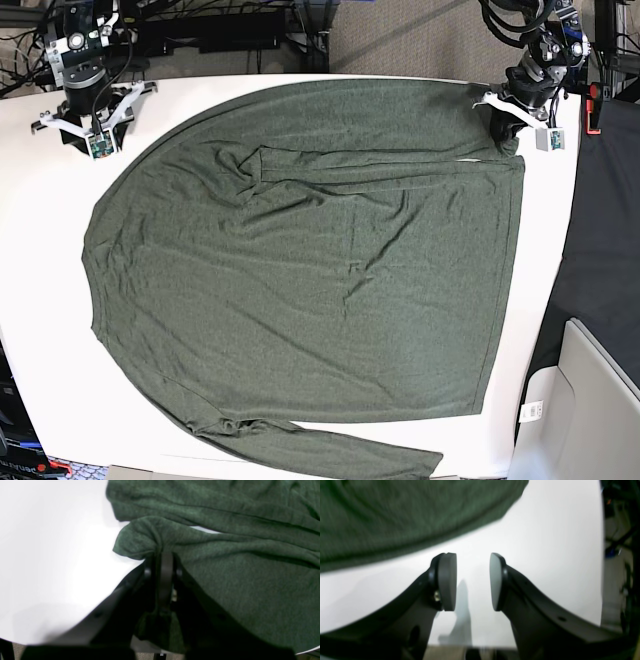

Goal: Fold the T-shirt properly
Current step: 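Lower both grippers onto the two hem corners of the green shirt, then grasp the hem corners with both grippers and lift them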

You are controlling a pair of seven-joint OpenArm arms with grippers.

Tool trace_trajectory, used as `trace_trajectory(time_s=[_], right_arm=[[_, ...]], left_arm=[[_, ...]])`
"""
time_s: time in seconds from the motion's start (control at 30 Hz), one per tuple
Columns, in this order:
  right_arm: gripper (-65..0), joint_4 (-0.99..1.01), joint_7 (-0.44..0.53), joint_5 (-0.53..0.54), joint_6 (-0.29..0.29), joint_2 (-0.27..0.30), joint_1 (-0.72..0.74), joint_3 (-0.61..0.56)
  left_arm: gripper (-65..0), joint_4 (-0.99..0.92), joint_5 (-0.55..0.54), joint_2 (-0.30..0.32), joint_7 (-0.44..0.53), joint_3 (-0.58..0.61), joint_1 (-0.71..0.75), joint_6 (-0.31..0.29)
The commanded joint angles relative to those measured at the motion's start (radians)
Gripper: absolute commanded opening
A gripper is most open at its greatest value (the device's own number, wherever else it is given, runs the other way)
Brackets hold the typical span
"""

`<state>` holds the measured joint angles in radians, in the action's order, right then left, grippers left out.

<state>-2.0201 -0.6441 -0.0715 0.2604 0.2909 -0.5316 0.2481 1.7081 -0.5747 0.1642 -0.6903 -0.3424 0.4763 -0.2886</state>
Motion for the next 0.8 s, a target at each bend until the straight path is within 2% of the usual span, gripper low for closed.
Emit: trace_trajectory(time_s=[0.0,0.17,0.23,0.37,0.5,0.63,0.77], right_arm=[[-42.6,-0.020,-0.003,0.002,-0.013,0.008,0.026,0.006],[-42.6,-0.020,-0.164,0.003,-0.008,-0.065,0.112,0.007],[-42.5,-0.020,-0.216,0.034,-0.008,-0.083,0.140,0.007],[-38.8,-0.020,-0.297,0.203,-0.008,-0.094,0.170,0.010],[-31.8,-0.014,-0.336,0.359,-0.008,-0.134,0.184,0.101],[-31.8,0.034,-0.406,0.519,-0.008,-0.190,0.213,0.222],[-31.8,0.150,-0.412,0.623,-0.008,-0.200,0.227,0.273]], left_arm=[[-65.0,-0.016,0.031,-0.004,-0.110,0.006,0.019,0.002],[-65.0,-0.016,0.031,-0.004,-0.110,0.006,0.019,0.002],[-65.0,-0.016,0.031,-0.004,-0.110,0.006,0.019,0.002],[-65.0,-0.016,0.031,-0.004,-0.110,0.006,0.019,0.002],[-65.0,-0.016,0.031,-0.004,-0.110,0.006,0.019,0.002],[-65.0,-0.016,0.031,-0.004,-0.110,0.006,0.020,0.002],[-65.0,-0.016,0.031,-0.004,-0.110,0.006,0.019,0.002]])
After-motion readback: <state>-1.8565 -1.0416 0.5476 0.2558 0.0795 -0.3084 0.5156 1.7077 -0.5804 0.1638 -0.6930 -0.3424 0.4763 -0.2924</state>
